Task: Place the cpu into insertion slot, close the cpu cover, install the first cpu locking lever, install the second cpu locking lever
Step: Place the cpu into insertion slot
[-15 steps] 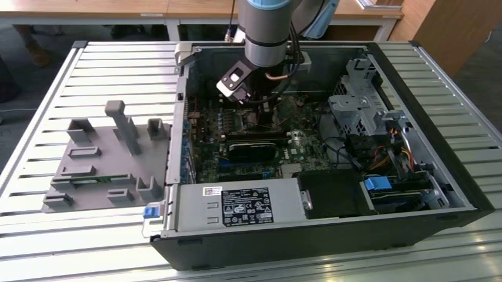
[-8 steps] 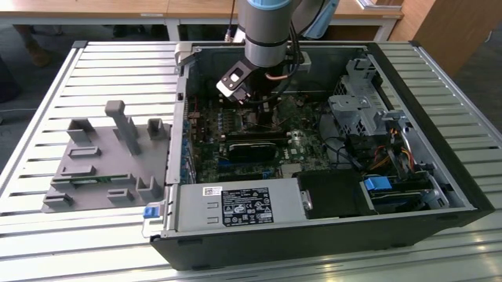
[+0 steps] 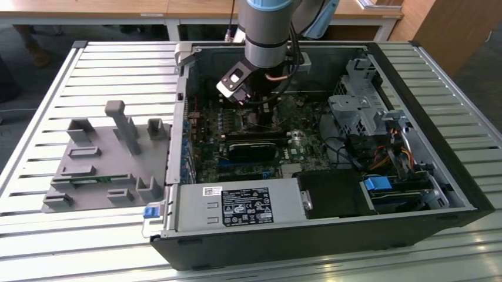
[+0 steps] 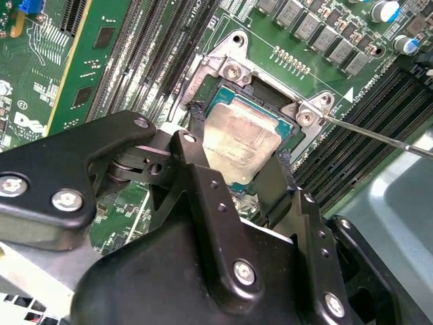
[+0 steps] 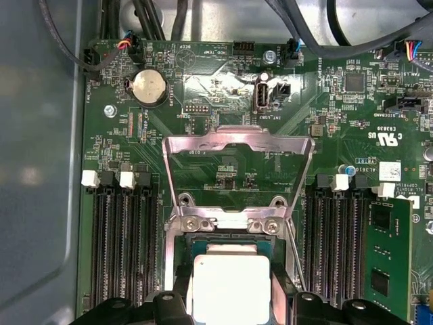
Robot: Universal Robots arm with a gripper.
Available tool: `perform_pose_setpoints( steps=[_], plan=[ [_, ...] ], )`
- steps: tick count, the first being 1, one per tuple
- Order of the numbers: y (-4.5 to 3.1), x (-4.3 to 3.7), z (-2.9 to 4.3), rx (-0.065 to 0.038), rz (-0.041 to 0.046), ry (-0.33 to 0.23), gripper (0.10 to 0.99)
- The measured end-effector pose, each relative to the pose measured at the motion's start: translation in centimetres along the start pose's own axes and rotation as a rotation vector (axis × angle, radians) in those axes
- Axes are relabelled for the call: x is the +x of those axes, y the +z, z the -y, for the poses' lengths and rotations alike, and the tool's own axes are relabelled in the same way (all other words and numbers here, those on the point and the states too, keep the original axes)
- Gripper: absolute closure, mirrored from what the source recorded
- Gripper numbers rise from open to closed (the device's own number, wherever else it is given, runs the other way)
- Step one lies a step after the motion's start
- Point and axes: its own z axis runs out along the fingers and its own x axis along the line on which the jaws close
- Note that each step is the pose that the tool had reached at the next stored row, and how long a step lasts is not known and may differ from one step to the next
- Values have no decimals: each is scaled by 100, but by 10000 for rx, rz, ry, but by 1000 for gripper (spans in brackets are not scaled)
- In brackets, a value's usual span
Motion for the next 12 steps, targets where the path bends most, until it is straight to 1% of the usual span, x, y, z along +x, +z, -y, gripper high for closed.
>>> perform_pose_setpoints(
  steps=[8,9,12],
  plan=[
    [4,2,-1,-6,-10,3,537],
    [4,2,-1,-5,-9,3,475],
    [2,2,0,-3,-5,5,475]
  ],
)
